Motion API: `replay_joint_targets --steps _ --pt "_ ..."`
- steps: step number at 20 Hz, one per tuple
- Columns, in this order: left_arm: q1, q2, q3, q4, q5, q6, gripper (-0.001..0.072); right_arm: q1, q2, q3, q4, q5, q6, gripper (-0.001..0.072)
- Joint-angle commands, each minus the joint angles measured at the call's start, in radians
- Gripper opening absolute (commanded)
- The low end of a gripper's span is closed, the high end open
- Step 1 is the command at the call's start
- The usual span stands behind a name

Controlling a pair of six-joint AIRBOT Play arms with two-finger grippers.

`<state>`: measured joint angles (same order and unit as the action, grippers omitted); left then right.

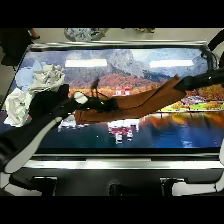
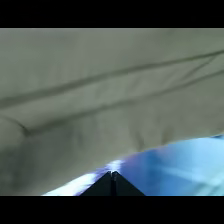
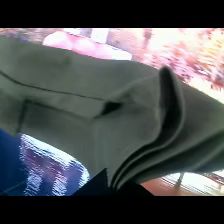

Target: Fold the shirts.

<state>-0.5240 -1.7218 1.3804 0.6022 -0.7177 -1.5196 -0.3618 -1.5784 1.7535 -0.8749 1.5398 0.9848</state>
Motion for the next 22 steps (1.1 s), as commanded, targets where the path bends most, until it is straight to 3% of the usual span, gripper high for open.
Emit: replay_joint_targets --steps 1,8,13,16,22 --pt "-0.085 -0.128 0.055 -0.277 0.047 0.076 0.0027 0.028 0.151 0.001 -0.001 0.048 0.014 0.0041" --pt "-0.170 -0.332 0.291 -0.486 0.040 0.081 0.0026 0.031 0.291 0.001 -0.001 0.136 0.049 0.0043" --pt "-0.201 -0.389 0.355 -0.497 0.014 0.082 0.0025 0.031 0.299 0.000 0.001 0.102 0.051 0.0043" --pt "-0.143 -0.288 0.355 -0.332 -0.008 0.064 0.0024 0.040 0.254 0.001 0.082 0.062 0.050 0.0043" --pt "0.063 0.124 0.354 0.258 -0.094 -0.124 0.0024 0.323 0.130 0.001 0.133 -0.123 0.024 0.0043"
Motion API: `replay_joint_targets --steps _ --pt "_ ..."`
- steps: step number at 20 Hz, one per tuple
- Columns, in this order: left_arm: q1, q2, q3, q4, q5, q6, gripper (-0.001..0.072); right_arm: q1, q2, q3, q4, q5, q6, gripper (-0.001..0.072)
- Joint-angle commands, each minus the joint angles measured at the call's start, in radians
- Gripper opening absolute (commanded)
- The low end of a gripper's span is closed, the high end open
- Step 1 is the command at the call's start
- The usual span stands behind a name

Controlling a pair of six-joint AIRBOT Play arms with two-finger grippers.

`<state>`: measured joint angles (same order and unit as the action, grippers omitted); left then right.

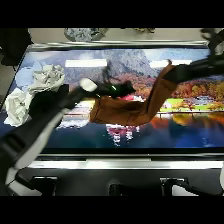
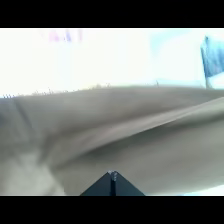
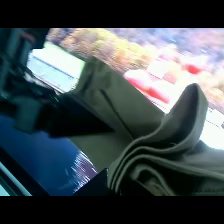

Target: Fold the shirts.

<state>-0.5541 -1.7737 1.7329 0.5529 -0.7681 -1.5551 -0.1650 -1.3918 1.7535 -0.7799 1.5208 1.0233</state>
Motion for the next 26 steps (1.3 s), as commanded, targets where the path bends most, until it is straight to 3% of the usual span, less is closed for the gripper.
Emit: replay_joint_targets --steps 1,3,7,8,9,10,12,15,21,23,26 --pt "0.135 0.238 0.002 0.383 -0.066 -0.111 0.0025 0.183 -0.083 0.001 0.047 -0.148 -0.014 0.0043" --pt "0.219 0.351 0.002 0.487 -0.116 -0.134 0.0025 0.295 -0.152 0.001 0.064 -0.231 -0.008 0.0043" --pt "0.315 0.486 0.001 0.514 -0.149 -0.133 0.0025 0.476 -0.301 0.001 0.116 -0.358 0.045 0.0048" --pt "0.318 0.502 0.001 0.514 -0.149 -0.133 0.0025 0.518 -0.338 0.001 0.116 -0.404 0.066 0.0200" --pt "0.317 0.511 0.001 0.514 -0.150 -0.133 0.0025 0.550 -0.370 0.001 0.116 -0.436 0.093 0.0525" --pt "0.311 0.513 0.001 0.513 -0.150 -0.133 0.0025 0.578 -0.396 0.001 0.116 -0.456 0.094 0.0707" --pt "0.300 0.511 -0.003 0.514 -0.163 -0.133 0.0026 0.586 -0.421 0.001 0.109 -0.455 0.093 0.0701" --pt "0.301 0.511 -0.008 0.519 -0.209 -0.119 0.0026 0.485 -0.377 0.001 -0.016 -0.387 0.091 0.0697" --pt "0.301 0.511 -0.008 0.631 -0.251 -0.113 0.0026 0.105 -0.304 -0.042 -0.490 0.015 0.098 0.0665" --pt "0.301 0.510 -0.009 0.639 -0.257 -0.113 0.0026 0.020 -0.304 -0.183 -0.409 0.032 0.115 0.0664" --pt "0.301 0.510 -0.009 0.638 -0.257 -0.114 0.0026 0.007 -0.306 -0.401 -0.137 -0.134 0.075 0.0620"
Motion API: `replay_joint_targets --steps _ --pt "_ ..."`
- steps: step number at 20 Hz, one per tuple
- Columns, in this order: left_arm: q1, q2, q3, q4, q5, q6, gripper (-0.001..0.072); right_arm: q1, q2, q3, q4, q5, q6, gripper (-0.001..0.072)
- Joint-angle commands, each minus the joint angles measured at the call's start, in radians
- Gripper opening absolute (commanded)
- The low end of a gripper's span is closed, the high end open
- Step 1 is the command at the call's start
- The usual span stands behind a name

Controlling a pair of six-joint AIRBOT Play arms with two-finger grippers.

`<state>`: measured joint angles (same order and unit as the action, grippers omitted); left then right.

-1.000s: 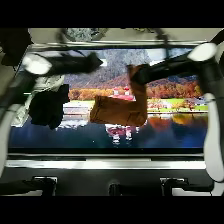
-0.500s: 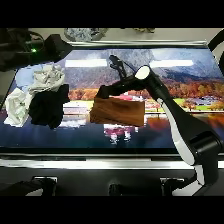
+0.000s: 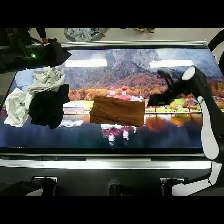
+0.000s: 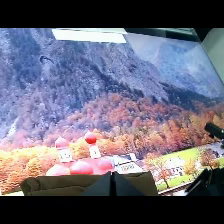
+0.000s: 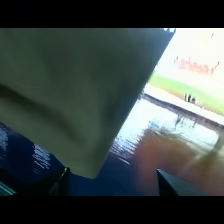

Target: Fold the shirts.

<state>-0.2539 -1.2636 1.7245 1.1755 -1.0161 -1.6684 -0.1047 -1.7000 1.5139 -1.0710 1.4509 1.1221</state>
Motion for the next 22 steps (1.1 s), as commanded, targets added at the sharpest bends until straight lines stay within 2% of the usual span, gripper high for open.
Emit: replay_joint_targets --steps 1,5,6,7,8,10,11,17,22 --pt "0.001 0.000 0.000 0.015 -0.010 0.000 0.0026 -0.041 -0.003 -0.208 0.229 -0.126 -0.035 0.0611" --pt "0.001 0.000 0.000 0.015 -0.010 0.000 0.0026 0.027 -0.059 -0.241 0.285 -0.245 -0.029 0.0610" --pt "0.001 0.000 0.000 0.015 -0.010 0.000 0.0026 0.045 -0.072 -0.240 0.301 -0.260 -0.024 0.0585" --pt "0.001 0.000 0.000 0.015 -0.010 -0.001 0.0026 0.061 -0.079 -0.240 0.323 -0.275 -0.026 0.0434" --pt "0.001 0.000 0.000 0.015 -0.010 -0.001 0.0026 0.068 -0.080 -0.239 0.348 -0.284 -0.032 0.0034" --pt "0.001 0.000 0.000 0.015 -0.010 0.000 0.0026 0.058 -0.075 -0.195 0.402 -0.273 -0.156 0.0041" --pt "0.001 0.000 0.000 0.015 -0.010 0.000 0.0026 0.042 -0.069 -0.155 0.403 -0.256 -0.177 0.0041" --pt "0.001 0.000 0.000 0.015 -0.010 0.000 0.0026 -0.245 -0.053 0.126 0.402 -0.124 -0.126 0.0041" --pt "0.000 -0.005 0.000 0.026 -0.010 0.000 0.0026 -0.569 0.023 0.149 0.339 -0.035 -0.103 0.0042"
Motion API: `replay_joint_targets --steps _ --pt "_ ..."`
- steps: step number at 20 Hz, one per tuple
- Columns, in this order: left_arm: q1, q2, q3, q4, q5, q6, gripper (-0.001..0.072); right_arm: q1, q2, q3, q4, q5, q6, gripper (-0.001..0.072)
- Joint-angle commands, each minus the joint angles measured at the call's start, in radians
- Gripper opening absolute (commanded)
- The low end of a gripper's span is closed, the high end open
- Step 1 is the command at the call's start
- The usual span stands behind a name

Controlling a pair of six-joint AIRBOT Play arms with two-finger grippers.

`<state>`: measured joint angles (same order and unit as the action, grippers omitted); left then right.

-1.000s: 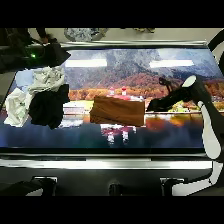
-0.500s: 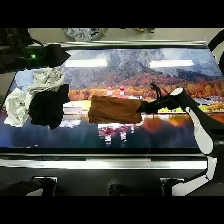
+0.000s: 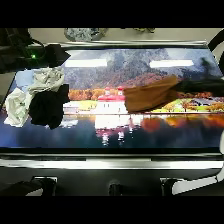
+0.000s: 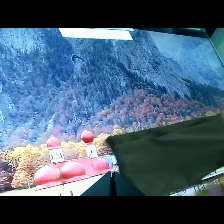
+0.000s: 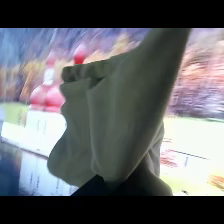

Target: Fold the shirts.

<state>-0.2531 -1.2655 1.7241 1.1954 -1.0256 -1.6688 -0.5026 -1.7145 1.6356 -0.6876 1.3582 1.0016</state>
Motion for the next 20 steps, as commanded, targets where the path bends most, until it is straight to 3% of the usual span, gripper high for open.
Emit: replay_joint_targets --steps 1,7,12,16,20 --pt "0.000 -0.006 0.000 0.006 0.000 0.000 0.0026 -0.239 0.056 0.027 -0.074 0.067 0.023 0.0042" --pt "-0.006 -0.007 0.000 0.006 -0.007 0.000 0.0026 -0.577 0.111 0.027 -0.327 0.190 0.072 0.0042" --pt "-0.010 -0.007 0.000 0.006 -0.006 0.000 0.0026 -0.647 0.130 -0.086 -0.674 0.261 0.158 0.0043" --pt "-0.010 -0.007 0.000 0.006 -0.007 -0.001 0.0026 -0.647 0.204 -0.373 -0.653 0.184 0.175 0.0044" --pt "-0.010 -0.007 0.000 0.005 -0.006 -0.001 0.0026 -0.647 0.246 -0.475 -0.775 0.177 0.163 0.0045"
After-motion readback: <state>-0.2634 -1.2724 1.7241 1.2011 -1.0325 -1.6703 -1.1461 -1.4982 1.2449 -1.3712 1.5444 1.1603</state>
